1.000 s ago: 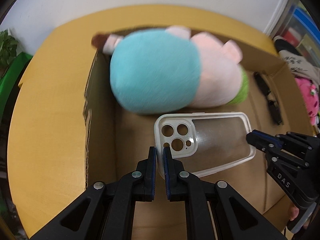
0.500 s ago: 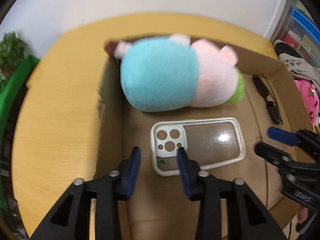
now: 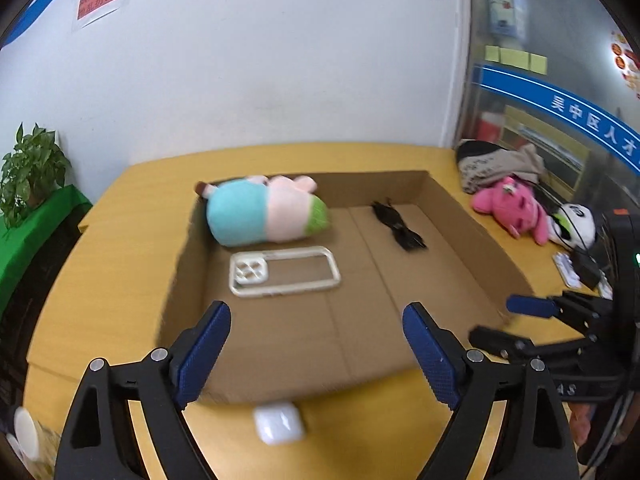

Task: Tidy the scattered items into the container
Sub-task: 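Lower the phone case into the box and open the left gripper, then move the left gripper to the pink pen with the bear-shaped end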

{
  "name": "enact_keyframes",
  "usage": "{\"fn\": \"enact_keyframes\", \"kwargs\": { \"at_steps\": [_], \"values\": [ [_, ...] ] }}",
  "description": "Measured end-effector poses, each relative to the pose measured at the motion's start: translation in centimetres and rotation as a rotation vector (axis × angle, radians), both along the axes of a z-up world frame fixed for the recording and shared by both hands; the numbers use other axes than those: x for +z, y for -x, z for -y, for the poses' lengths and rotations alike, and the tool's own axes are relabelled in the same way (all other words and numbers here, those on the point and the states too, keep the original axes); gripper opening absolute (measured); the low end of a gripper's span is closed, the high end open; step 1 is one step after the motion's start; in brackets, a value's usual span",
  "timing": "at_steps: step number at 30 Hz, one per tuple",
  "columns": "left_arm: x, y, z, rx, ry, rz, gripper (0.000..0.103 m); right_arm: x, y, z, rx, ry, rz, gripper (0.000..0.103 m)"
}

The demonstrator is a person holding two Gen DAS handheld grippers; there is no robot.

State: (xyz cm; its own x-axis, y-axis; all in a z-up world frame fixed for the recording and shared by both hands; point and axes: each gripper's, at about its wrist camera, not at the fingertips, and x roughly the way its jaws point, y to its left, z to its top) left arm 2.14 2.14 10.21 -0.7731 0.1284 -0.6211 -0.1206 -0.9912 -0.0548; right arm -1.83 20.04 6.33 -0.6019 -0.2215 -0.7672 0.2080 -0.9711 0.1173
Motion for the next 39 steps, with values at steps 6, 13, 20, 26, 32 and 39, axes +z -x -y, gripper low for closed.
{"fn": "enact_keyframes", "kwargs": {
  "at_steps": [6, 13, 20, 26, 32, 39],
  "values": [
    [-1.0, -3.0, -2.4, -0.02, -0.032, 0.002, 0.091, 0.5, -2.9, -0.7, -0.014, -0.014, -0.022, 0.074],
    [-0.5, -5.3, -3.1, 0.002, -0.05, -0.02, 0.093, 1.6, -5.6, -0.9, -0.009, -0.02, -0.058, 0.074],
    [-0.4, -6.7, -3.9, -0.022, -0.045, -0.027, 0.094, 2.0, -6.8, -1.4, -0.012, -0.018, -0.073, 0.073],
    [-2.0, -8.3, -5.1, -0.081, -0.026, 0.012, 0.094, 1.0, -7.6, -2.0, -0.024, -0.018, -0.042, 0.074],
    [-5.5, -10.5, -6.5, -0.17, -0.026, 0.114, 0.094, -2.3, -8.3, -3.3, -0.039, 0.004, 0.05, 0.074],
    [-9.2, -11.9, -8.7, -0.258, -0.007, 0.222, 0.094, -5.5, -8.8, -4.1, -0.06, 0.03, 0.138, 0.074]
  ]
}}
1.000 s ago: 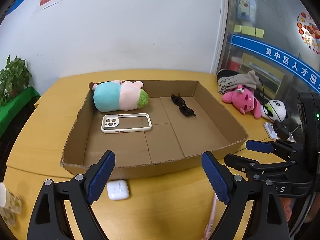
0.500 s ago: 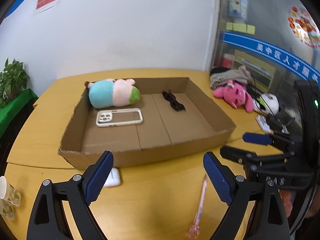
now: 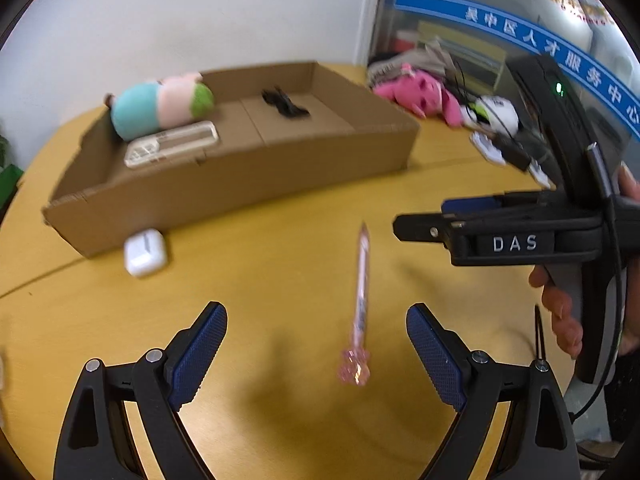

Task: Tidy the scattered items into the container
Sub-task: 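Move the left gripper to the pink pen with the bear-shaped end, then close the left gripper on the pen's bear end and lift it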

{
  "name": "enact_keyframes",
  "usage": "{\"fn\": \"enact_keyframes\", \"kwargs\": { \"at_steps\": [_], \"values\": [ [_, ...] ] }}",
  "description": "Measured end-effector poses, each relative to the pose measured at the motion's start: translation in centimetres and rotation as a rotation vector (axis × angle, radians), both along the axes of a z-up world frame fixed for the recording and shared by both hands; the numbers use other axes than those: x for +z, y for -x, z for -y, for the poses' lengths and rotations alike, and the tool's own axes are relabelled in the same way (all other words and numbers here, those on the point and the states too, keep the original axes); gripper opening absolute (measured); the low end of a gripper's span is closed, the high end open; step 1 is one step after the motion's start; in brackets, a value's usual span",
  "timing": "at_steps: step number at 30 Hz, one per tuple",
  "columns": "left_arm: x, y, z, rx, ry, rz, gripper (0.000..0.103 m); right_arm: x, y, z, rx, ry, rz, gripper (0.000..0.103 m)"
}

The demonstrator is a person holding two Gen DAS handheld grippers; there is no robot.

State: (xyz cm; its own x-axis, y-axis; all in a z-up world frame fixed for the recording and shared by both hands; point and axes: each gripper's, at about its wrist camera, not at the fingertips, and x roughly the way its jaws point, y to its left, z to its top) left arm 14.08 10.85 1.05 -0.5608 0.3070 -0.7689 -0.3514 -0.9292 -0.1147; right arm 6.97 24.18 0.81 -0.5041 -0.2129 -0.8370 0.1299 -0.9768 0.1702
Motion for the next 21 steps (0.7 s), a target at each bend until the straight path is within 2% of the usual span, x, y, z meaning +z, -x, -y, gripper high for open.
{"fn": "enact_keyframes", "kwargs": {
  "at_steps": [6, 10, 12, 14, 16, 21],
  "values": [
    [-2.7, 0.2, -1.7, -0.061, 0.031, 0.11, 0.092, -2.0, -0.5, 0.0, 0.004, 0.035, 0.058, 0.074],
    [-4.5, 0.1, -2.5, -0.098, 0.055, 0.207, 0.059, -2.9, -0.6, 0.0, 0.002, 0.051, 0.091, 0.074],
    [-4.5, -0.2, -3.0, -0.102, 0.081, 0.199, 0.056, -3.2, -0.7, 0.0, 0.006, 0.056, 0.1, 0.074],
    [-4.5, -0.2, -3.2, -0.106, 0.091, 0.201, 0.035, -3.5, -0.7, 0.1, 0.008, 0.06, 0.107, 0.074],
    [-4.4, 0.2, -3.1, -0.097, 0.088, 0.215, 0.023, -3.8, -0.6, 0.0, 0.011, 0.08, 0.12, 0.074],
    [-4.4, 0.2, -2.8, -0.071, 0.066, 0.232, 0.023, -4.4, -0.5, 0.8, 0.045, 0.126, 0.149, 0.075]
  ]
}}
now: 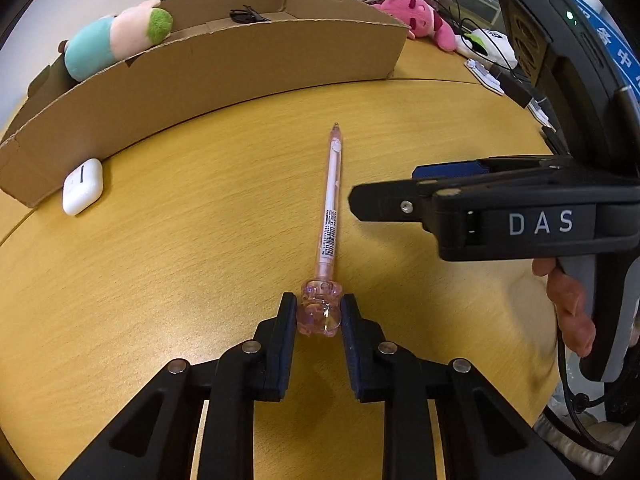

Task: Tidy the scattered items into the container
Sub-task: 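Close the left gripper on the pen's bear end and lift it, then close the right gripper on the pen's tip while the left gripper holds the bear end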

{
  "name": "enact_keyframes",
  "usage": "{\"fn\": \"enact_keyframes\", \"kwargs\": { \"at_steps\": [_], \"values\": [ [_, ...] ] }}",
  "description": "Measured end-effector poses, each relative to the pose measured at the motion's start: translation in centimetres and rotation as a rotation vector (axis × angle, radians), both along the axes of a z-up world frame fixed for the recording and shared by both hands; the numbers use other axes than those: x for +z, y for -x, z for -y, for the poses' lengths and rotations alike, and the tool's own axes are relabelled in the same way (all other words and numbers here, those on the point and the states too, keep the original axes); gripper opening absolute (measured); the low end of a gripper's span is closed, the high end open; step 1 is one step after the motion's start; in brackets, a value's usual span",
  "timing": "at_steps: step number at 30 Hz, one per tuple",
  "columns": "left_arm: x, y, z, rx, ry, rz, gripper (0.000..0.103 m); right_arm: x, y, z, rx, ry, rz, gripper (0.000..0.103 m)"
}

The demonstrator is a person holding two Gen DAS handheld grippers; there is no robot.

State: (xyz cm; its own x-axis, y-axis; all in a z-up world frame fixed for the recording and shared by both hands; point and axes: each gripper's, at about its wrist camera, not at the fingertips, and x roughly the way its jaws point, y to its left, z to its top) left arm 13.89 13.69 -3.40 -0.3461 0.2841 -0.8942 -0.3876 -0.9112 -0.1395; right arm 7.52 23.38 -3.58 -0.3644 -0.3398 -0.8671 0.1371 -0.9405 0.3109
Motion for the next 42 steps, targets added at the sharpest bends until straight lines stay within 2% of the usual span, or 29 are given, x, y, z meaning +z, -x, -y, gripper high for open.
{"fn": "enact_keyframes", "kwargs": {
  "at_steps": [6, 11, 12, 13, 14, 15, 16, 21, 27, 34, 42],
  "values": [
    [1.2, -1.0, 0.2, 0.0, -0.043, -0.025, 0.023, 0.1, 0.5, 1.5, 0.035, 0.052, 0.019, 0.075],
    [3.0, -1.5, 0.5, 0.005, -0.083, -0.064, 0.023, 0.0, 0.8, 2.2, 0.04, 0.15, 0.041, 0.075],
    [3.2, -1.6, 0.5, 0.002, -0.085, -0.071, 0.023, -0.1, 1.0, 2.1, 0.032, 0.168, 0.044, 0.07],
    [3.3, -1.7, 0.6, 0.0, -0.086, -0.074, 0.023, -0.1, 1.2, 2.2, 0.026, 0.179, 0.049, 0.056],
    [3.3, -1.7, 0.7, 0.001, -0.086, -0.073, 0.023, -0.3, 1.4, 2.1, 0.017, 0.192, 0.06, 0.047],
    [3.2, -1.6, 0.7, 0.003, -0.086, -0.069, 0.023, -0.5, 1.5, 2.0, 0.01, 0.196, 0.067, 0.033],
    [3.0, -1.7, 0.9, 0.003, -0.088, -0.064, 0.023, -0.7, 1.7, 1.7, -0.005, 0.199, 0.073, 0.027],
    [2.4, -1.4, 0.7, -0.007, -0.104, -0.039, 0.023, -0.5, 1.9, 1.2, -0.037, 0.233, 0.068, 0.02],
    [2.6, -1.5, 0.4, -0.025, -0.129, -0.041, 0.023, 1.7, 2.1, 1.7, -0.033, 0.216, -0.001, 0.014],
    [3.5, -0.8, 0.2, -0.011, -0.16, -0.058, 0.023, 7.3, 2.6, 2.7, 0.0, 0.13, -0.163, 0.011],
    [5.3, -0.4, 0.4, 0.012, -0.181, -0.135, 0.023, 12.1, 2.5, 4.2, 0.063, 0.057, -0.315, 0.009]
  ]
}}
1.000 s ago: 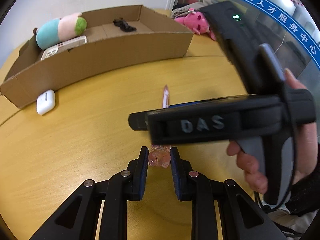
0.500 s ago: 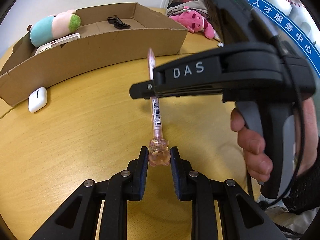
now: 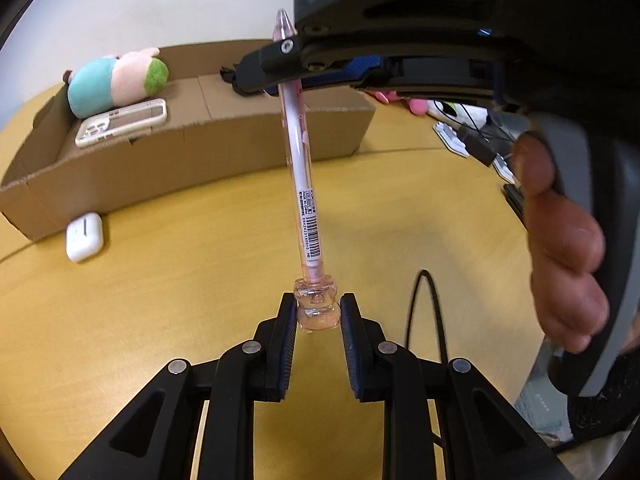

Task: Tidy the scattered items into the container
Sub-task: 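Close the right gripper on the pen's tip while the left gripper holds the bear end, then carry the pen over the box with both grippers, then open the left gripper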

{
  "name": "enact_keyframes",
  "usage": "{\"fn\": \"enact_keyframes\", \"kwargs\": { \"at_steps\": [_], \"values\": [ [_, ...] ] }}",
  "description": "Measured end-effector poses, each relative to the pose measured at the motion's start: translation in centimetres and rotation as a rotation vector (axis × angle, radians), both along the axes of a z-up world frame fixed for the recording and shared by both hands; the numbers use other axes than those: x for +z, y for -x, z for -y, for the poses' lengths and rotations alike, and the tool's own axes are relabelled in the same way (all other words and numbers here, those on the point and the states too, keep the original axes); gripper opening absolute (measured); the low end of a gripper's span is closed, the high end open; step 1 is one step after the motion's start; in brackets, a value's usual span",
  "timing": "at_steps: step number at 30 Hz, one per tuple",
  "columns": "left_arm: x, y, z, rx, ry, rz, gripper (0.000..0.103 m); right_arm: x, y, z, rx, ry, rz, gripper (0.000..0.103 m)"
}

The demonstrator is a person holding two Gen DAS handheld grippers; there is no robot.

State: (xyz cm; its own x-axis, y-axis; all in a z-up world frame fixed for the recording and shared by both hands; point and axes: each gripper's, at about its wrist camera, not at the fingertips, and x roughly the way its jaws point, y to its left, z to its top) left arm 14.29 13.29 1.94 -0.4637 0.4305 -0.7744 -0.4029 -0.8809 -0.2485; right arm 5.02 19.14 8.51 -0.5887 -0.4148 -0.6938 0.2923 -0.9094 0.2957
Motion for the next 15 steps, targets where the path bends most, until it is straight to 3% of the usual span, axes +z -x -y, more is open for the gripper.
{"fn": "enact_keyframes", "kwargs": {
  "at_steps": [8, 15],
  "values": [
    [2.7, 2.1, 0.0, 0.03, 0.002, -0.08, 0.023, 3.0, 2.2, 0.3, 0.027, -0.033, -0.073, 0.009],
    [5.2, 6.9, -0.1, 0.045, 0.004, -0.132, 0.023, 5.9, 6.6, -0.3, 0.037, -0.03, -0.105, 0.009]
  ]
}}
